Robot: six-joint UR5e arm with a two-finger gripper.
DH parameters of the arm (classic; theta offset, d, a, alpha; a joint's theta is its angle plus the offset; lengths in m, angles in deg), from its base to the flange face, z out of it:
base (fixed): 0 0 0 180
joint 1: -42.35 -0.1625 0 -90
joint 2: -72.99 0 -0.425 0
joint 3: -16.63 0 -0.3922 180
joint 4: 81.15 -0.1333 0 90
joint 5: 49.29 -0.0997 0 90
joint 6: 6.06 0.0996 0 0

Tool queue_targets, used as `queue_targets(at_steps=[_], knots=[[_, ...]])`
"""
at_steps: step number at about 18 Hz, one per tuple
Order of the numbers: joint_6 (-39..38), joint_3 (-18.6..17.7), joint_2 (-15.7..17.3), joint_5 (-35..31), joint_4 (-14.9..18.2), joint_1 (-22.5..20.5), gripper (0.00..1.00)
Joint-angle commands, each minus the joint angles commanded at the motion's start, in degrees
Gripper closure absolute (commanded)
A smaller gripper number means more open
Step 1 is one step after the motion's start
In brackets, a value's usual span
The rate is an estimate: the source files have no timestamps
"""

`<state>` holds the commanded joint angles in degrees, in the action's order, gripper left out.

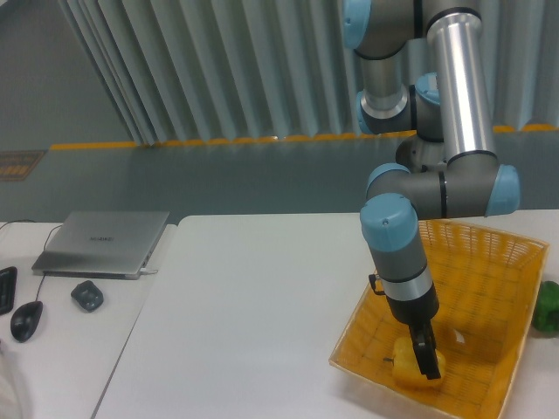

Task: Place the yellow pepper on the table
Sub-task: 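Lower the gripper onto the yellow pepper and close on it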

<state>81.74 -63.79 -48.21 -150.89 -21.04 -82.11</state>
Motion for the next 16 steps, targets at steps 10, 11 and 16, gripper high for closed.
queue_targets(at_steps=[10,11,16], knots=[[-0.5,0.0,-1.2,-0.2,-0.5,0.5,0.00],[-0.5,0.0,-1.3,-0.2,-0.5,0.5,0.00],[-0.8,-0.2,-2.2,-0.2,-1.5,1.3,0.00]])
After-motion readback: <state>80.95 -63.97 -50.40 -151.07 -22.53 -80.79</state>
